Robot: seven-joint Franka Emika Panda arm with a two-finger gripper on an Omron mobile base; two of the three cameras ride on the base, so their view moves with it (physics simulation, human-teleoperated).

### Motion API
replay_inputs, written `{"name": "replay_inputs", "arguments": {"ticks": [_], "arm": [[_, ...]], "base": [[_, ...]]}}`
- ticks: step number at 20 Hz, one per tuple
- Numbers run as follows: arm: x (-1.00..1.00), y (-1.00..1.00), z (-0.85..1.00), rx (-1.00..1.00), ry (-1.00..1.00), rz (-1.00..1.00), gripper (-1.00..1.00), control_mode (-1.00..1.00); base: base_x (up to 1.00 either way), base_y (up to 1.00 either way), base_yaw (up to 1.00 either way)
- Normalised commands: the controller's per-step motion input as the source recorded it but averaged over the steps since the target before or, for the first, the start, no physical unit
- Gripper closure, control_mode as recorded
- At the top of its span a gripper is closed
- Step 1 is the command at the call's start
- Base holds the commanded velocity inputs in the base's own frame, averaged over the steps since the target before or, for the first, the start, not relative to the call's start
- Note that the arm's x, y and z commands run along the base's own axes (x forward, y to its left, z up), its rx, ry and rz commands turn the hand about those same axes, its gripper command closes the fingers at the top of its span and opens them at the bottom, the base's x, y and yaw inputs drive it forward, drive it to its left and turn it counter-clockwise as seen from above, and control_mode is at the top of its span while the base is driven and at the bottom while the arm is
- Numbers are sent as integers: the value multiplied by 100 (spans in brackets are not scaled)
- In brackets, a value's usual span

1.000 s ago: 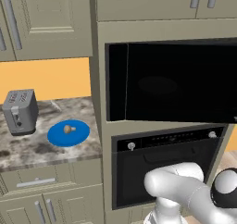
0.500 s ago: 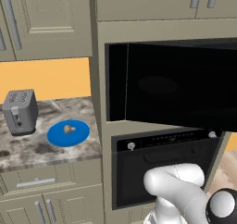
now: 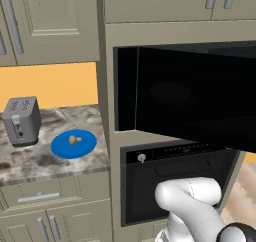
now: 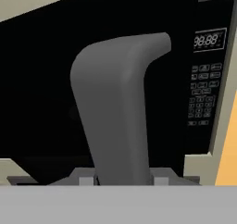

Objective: Pick the mushroom from the counter and place it in the microwave. Then turn on the microwave.

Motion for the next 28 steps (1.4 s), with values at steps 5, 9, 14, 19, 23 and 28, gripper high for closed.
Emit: {"name": "replay_inputs", "arguments": {"ticks": [5,9,14,19,23,28], "arm": [[-50,28,-11,0,0,0,100,-100],[-49,32,-11,0,-1,0,100,-100],[-47,32,-9,1,-2,0,100,-100],[-32,26,-3,2,-3,0,100,-100],[-4,19,-6,0,-1,0,-100,-100],[-3,7,-5,0,0,0,-100,-100]], "base": [[0,0,0],[0,0,0],[0,0,0],[0,0,0],[0,0,0],[0,0,0]]}}
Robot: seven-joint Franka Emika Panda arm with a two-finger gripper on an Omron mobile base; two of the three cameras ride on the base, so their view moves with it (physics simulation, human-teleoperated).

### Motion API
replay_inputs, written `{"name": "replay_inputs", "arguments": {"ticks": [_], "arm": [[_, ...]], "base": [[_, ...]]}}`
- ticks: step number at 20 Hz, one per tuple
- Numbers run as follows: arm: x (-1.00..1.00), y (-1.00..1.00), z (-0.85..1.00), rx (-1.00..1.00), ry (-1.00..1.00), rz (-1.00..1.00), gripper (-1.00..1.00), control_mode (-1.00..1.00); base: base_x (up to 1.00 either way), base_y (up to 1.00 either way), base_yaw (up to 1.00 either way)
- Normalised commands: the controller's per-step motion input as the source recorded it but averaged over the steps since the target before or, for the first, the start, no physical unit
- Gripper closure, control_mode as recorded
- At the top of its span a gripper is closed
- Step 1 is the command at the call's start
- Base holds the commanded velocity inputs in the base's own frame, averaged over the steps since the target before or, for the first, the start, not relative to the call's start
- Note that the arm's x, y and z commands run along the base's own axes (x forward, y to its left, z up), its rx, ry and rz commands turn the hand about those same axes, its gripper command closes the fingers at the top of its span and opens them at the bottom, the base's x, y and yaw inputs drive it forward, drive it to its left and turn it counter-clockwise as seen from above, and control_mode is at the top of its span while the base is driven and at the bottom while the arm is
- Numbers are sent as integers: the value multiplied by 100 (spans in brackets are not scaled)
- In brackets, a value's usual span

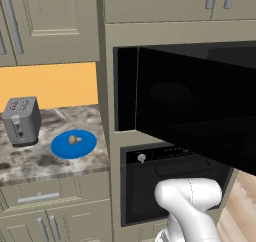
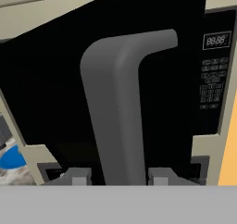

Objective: Pick the mushroom from the counter and place it in the microwave. Then turn on the microwave.

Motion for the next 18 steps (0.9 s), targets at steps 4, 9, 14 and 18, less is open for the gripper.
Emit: {"name": "replay_inputs", "arguments": {"ticks": [4,9,14,18], "arm": [[-26,-6,-2,0,0,0,-100,-100],[-31,-13,0,0,0,-5,-100,-100],[-21,-19,0,8,2,-4,-100,-100],[-12,-20,-1,30,10,-2,-100,-100]], "base": [[0,0,0],[0,0,0],[0,0,0],[0,0,0]]}}
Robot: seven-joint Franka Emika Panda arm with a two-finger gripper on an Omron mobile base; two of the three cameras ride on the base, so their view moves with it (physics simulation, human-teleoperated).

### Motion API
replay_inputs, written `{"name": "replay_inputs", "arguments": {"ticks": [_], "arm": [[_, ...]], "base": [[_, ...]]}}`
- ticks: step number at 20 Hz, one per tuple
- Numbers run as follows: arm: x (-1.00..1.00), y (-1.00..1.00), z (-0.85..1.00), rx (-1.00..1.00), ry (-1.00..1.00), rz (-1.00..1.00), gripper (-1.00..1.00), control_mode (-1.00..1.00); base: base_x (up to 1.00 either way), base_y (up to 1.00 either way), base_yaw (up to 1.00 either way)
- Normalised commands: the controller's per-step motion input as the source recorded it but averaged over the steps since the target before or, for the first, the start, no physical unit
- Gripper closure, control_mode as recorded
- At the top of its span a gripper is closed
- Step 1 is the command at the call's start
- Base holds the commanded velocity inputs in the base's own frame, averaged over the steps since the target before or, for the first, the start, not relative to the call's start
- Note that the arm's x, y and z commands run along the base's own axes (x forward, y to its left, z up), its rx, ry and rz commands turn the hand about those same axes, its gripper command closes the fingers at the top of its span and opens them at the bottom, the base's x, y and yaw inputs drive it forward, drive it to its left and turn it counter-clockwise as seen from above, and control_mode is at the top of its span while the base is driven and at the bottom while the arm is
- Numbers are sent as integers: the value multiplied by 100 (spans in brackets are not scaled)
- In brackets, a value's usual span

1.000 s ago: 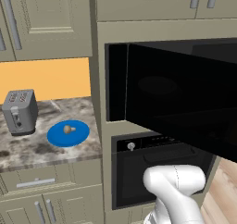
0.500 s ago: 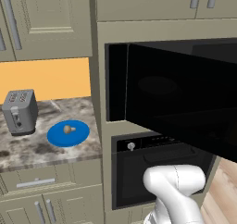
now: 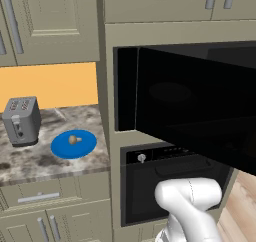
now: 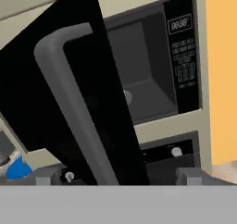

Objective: Pick the mushroom from the counter and place it in the microwave. Then turn on the microwave.

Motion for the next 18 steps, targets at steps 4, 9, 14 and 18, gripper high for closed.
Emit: {"name": "replay_inputs", "arguments": {"ticks": [4,9,14,18], "arm": [[-14,-14,-5,37,4,-2,-100,-100],[-9,-9,-8,43,0,-6,-100,-100],[3,-6,-8,43,0,-11,-100,-100],[15,-5,-11,41,0,-11,-100,-100]], "base": [[0,0,0],[0,0,0],[0,0,0],[0,0,0]]}}
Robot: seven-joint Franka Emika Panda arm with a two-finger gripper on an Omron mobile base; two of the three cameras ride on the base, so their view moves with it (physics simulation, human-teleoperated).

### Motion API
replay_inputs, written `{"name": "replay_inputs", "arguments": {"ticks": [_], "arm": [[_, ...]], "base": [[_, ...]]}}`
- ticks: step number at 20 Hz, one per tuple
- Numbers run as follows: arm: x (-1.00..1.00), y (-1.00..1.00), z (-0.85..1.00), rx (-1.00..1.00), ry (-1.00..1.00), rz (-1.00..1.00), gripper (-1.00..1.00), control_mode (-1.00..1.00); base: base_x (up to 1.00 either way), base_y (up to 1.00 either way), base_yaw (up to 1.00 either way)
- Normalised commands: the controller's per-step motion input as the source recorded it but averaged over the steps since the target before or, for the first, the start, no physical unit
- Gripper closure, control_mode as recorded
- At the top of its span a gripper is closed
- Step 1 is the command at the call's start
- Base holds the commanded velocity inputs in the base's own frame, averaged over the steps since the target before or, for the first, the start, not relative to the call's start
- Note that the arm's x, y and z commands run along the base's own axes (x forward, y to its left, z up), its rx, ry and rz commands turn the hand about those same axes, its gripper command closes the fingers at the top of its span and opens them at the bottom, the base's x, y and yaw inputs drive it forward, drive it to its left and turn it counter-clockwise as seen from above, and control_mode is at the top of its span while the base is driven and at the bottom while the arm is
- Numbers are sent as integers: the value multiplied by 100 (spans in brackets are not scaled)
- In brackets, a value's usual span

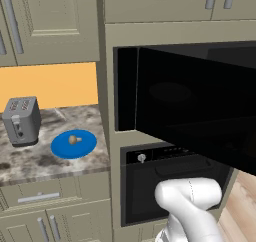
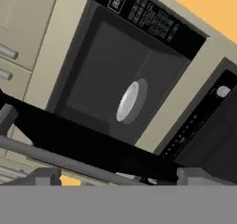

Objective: Pick the mushroom from the counter and place it in the microwave. Then turn on the microwave.

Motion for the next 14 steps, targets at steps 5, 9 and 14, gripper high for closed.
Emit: {"name": "replay_inputs", "arguments": {"ticks": [5,9,14], "arm": [[27,0,-18,40,0,-10,-100,-100],[26,-1,-24,38,0,-8,-100,-100],[29,-6,-23,32,0,-7,-100,-100]], "base": [[0,0,0],[0,0,0],[0,0,0]]}}
